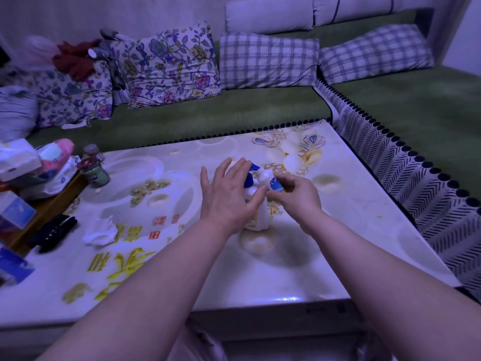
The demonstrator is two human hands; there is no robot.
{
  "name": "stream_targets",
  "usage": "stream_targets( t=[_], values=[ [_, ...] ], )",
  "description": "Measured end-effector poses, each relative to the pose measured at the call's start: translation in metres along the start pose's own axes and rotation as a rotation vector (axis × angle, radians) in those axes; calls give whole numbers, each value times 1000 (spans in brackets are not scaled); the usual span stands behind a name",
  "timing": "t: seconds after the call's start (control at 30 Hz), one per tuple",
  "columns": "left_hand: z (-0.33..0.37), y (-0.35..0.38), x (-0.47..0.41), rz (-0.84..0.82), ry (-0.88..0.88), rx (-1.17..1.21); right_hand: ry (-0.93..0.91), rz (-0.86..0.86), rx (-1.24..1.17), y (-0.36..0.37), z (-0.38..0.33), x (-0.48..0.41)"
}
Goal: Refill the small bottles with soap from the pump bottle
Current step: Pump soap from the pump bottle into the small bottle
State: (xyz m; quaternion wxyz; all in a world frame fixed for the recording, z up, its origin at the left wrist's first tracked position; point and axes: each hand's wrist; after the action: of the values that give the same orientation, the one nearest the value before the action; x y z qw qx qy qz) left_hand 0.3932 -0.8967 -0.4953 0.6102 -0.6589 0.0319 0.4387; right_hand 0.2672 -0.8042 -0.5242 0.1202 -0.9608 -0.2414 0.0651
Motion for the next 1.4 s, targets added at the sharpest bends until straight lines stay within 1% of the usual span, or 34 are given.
stream_targets(
  t=[0.13, 0.37, 0.63, 0.97, 1.4],
  values=[
    [0, 3, -1, 9, -8, -4, -4, -13, 3, 0, 2, -1],
    [-2, 4, 3, -31, 12, -28, 31, 11, 1, 2, 7, -5],
    [-4, 2, 3, 7, 32, -14, 50, 21, -15, 5, 8, -2],
    [-3, -1, -1, -14, 39, -25, 43, 16, -41, 5, 8, -4],
    [-4, 1, 2, -29, 10, 16, 44, 17, -45, 6, 9, -4]
  ],
)
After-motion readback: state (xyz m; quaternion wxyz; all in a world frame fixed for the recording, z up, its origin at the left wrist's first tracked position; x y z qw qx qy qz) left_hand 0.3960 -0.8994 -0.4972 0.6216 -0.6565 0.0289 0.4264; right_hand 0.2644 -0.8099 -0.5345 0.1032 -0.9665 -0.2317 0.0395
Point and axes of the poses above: each hand's wrist, its own x-axis away from the middle knuckle, its own y-axis out of the palm, z = x × y, and after that the axes turned 12 degrees about z, right-handed
